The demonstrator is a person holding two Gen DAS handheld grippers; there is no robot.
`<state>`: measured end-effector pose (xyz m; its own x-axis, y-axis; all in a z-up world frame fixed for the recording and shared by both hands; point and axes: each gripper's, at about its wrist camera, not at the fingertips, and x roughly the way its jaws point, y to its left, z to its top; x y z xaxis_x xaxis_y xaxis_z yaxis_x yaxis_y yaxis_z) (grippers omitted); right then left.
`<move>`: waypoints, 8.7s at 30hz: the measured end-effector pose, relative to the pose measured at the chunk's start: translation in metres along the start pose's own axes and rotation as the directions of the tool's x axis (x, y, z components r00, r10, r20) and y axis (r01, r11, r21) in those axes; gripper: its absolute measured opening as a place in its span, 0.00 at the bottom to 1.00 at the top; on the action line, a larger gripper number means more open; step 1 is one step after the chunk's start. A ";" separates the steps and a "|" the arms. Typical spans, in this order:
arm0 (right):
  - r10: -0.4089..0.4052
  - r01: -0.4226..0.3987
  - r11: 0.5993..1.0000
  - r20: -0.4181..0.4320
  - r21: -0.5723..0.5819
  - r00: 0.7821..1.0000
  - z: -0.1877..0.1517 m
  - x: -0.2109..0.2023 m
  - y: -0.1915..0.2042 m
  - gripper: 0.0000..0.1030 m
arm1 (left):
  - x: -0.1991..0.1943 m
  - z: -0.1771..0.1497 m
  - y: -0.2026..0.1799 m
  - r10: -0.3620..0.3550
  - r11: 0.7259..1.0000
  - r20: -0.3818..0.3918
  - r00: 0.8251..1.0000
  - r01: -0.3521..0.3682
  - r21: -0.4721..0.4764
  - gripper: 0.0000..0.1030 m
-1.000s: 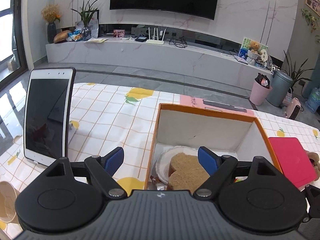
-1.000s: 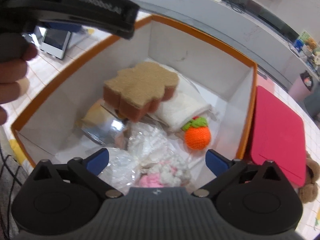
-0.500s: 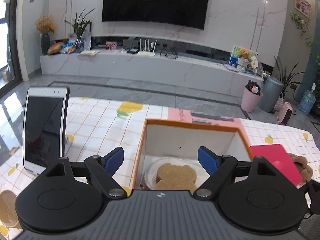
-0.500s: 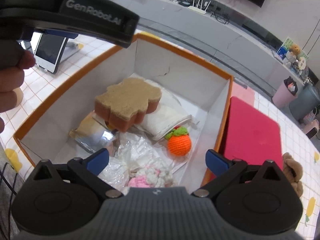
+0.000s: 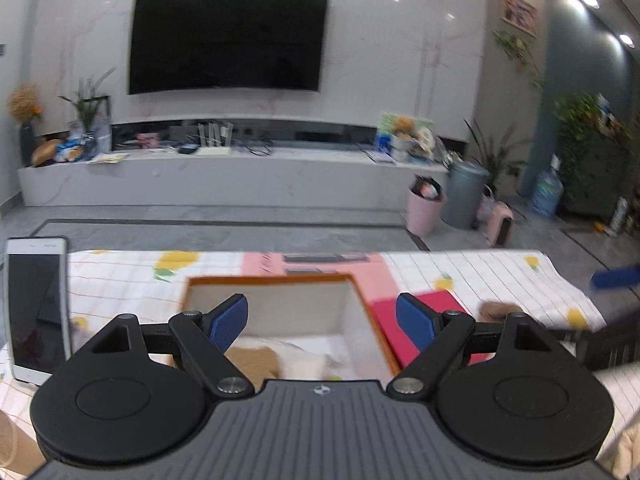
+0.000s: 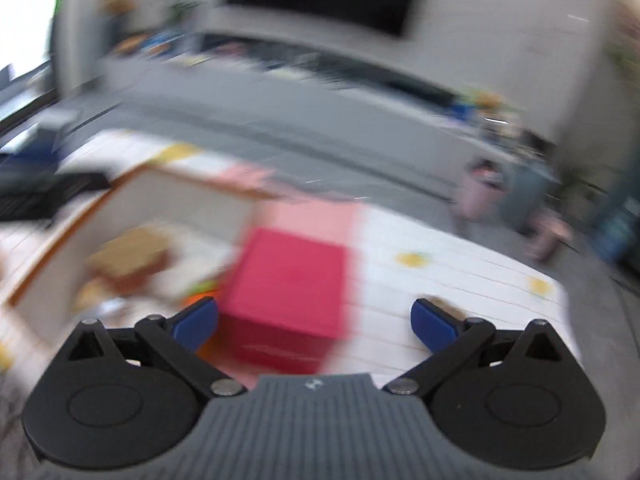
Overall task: Organize soft objects
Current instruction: 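Withdraw both grippers from the box toward the brown plush and white tissue, then grasp the white tissue with the left gripper while the right grasps the yellow cloth, then lift the tissue with the left gripper while the right lifts the yellow cloth, then lower the tissue into the box with the left gripper while the right lowers the cloth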
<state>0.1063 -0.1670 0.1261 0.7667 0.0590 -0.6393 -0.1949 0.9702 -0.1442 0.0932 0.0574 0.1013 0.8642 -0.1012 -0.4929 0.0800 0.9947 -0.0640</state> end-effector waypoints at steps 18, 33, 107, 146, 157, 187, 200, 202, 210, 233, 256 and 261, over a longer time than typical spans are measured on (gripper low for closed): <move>0.140 0.087 0.915 -0.513 0.395 0.847 -0.112 0.145 -0.134 0.86 | 0.041 -0.056 -0.099 -0.199 0.959 -0.188 0.962 0.230 0.162 0.95; 0.163 0.055 0.953 -0.653 0.299 0.740 -0.132 0.169 -0.112 0.61 | 0.047 -0.068 -0.106 -0.188 0.950 -0.249 0.950 0.241 0.201 0.95; 0.060 0.064 0.984 -0.639 0.169 0.767 -0.124 0.186 -0.127 0.60 | 0.179 -0.119 -0.187 -0.275 0.929 -0.758 0.591 0.367 -0.051 0.70; -0.040 0.132 0.975 -0.442 0.180 0.896 -0.073 0.101 -0.127 0.05 | 0.073 -0.012 -0.197 -0.231 0.919 -0.585 0.777 0.372 0.132 0.24; 0.065 -0.033 0.975 -0.139 0.217 0.988 0.040 0.021 -0.061 0.05 | 0.016 0.050 -0.115 -0.214 0.957 -0.392 0.895 0.272 0.098 0.24; 0.283 -0.277 0.959 -0.254 0.059 0.925 0.085 0.201 0.152 0.04 | 0.138 0.017 0.078 0.056 0.990 -0.441 0.896 -0.107 -0.091 0.22; 0.257 -0.263 0.964 -0.355 0.030 0.899 0.084 0.234 0.159 0.05 | 0.170 0.009 0.100 0.045 0.987 -0.499 0.866 -0.115 -0.110 0.22; 0.229 -0.246 0.969 -0.359 -0.004 0.905 0.082 0.235 0.162 0.05 | 0.175 0.008 0.099 0.052 0.988 -0.507 0.861 -0.119 -0.101 0.22; 0.224 -0.232 0.972 -0.363 0.020 0.905 0.082 0.233 0.161 0.05 | 0.172 0.008 0.098 0.060 0.987 -0.510 0.858 -0.127 -0.099 0.46; 0.396 -0.386 0.918 -0.242 0.089 0.886 0.094 0.199 0.172 0.05 | 0.115 0.039 0.114 0.164 0.979 -0.356 0.920 -0.195 -0.054 0.71; 0.331 -0.349 0.937 -0.313 0.000 0.890 0.074 0.242 0.237 0.05 | 0.117 0.028 0.161 0.137 0.963 -0.384 0.913 -0.214 -0.164 0.71; 0.246 -0.269 0.963 -0.311 -0.031 0.918 0.087 0.232 0.214 0.05 | 0.116 0.026 0.155 0.135 0.969 -0.383 0.914 -0.203 -0.144 0.71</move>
<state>0.2961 0.0748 0.0129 0.4658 0.2197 -0.8572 -0.4127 0.9108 0.0093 0.2192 0.1999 0.0570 0.6105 0.0355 -0.7912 -0.1693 0.9818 -0.0866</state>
